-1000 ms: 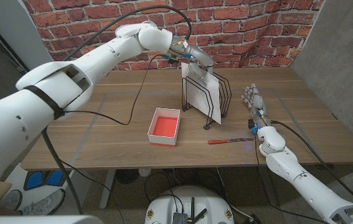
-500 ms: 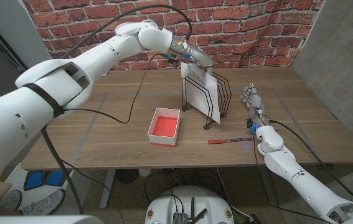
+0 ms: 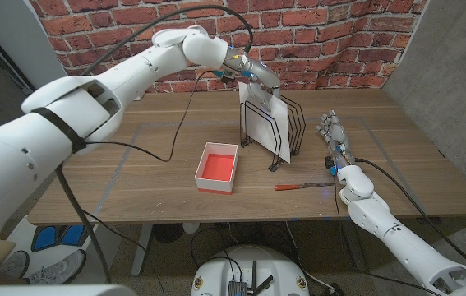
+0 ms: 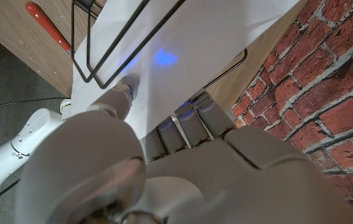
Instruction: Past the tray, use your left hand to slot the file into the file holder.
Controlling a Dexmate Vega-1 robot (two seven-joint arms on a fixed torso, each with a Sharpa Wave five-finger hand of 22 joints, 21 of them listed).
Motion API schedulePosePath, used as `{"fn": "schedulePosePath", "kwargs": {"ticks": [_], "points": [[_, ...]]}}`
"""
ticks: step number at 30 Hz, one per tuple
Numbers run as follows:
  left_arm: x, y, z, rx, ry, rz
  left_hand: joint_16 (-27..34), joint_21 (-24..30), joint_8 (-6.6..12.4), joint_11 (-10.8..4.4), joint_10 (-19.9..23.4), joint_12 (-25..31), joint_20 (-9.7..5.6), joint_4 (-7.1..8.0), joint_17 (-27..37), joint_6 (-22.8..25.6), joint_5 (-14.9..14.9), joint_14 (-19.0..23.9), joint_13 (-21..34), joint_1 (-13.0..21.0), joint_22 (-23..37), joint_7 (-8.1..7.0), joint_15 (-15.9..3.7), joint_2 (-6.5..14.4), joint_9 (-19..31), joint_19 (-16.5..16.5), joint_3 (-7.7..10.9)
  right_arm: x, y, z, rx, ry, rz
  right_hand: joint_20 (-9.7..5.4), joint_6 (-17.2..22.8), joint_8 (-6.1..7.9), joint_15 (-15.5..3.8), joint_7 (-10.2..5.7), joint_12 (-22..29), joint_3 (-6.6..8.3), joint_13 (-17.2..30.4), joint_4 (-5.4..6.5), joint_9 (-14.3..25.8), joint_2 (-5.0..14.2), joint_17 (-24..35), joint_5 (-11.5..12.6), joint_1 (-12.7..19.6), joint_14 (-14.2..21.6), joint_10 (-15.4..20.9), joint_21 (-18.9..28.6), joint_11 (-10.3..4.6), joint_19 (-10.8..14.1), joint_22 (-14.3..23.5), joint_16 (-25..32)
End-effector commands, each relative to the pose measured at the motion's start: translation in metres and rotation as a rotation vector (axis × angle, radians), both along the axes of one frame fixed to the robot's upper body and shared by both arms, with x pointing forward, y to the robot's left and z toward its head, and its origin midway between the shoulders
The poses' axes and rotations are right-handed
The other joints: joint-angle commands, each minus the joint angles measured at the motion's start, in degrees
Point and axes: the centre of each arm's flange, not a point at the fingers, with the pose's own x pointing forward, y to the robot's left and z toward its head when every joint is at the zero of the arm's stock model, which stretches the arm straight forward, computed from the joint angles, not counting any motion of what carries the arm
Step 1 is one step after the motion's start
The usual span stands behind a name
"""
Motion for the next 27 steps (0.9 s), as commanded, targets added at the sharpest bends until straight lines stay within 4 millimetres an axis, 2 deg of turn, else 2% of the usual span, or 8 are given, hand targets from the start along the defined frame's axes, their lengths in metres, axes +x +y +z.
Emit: {"fn": "schedulePosePath", "kwargs": {"ticks": [1,10,27], "points": [[-0.001,0.001,0.009,-0.005,0.015,0.01,-0.25,-0.54,-0.61,0.38,-1.48,-0.16,-4.26,-0.17,-0.07,-2.42,-0.02,-1.38,-0.03,-1.17,0.04,0.81,-5.56,-1.02,-0.09,-0.85,-0.67,0.001,-0.001,0.001,-0.003,0.0,0.002,-0.14,0.23,0.11,0.06,-0.16,0.53,0.31,0.11,0.07,0.16,2.0,0.14,-0.18,-0.48,0.47,0.46,0.33,-0.13,0.33,0.14,0.26],[-0.003,0.0,0.016,-0.005,0.02,0.014,-0.24,-1.21,-0.68,0.27,-3.34,-0.13,-4.16,-0.21,-0.12,-4.22,0.02,-3.03,-0.07,-2.96,-0.06,0.76,-5.22,-3.09,-0.24,-1.83,-1.69,0.002,-0.002,0.003,-0.004,0.0,0.001,-0.05,0.23,0.11,0.07,-0.2,0.51,0.34,0.11,-0.03,0.16,2.03,0.15,-0.18,-0.39,0.45,0.42,0.34,-0.15,0.4,0.14,0.27],[-0.005,0.0,0.024,-0.027,0.004,0.01,-0.31,-2.08,-0.8,0.25,-5.32,-0.04,-4.36,-0.11,-0.19,-6.36,0.11,-5.2,-0.18,-5.06,-0.19,1.06,-5.15,-5.33,-0.49,-2.71,-2.74,0.005,-0.003,0.003,-0.002,0.002,-0.001,0.02,0.2,0.1,0.13,-0.24,0.53,0.41,0.11,-0.1,0.16,2.03,0.15,-0.2,-0.36,0.46,0.46,0.31,-0.16,0.41,0.14,0.27]]}}
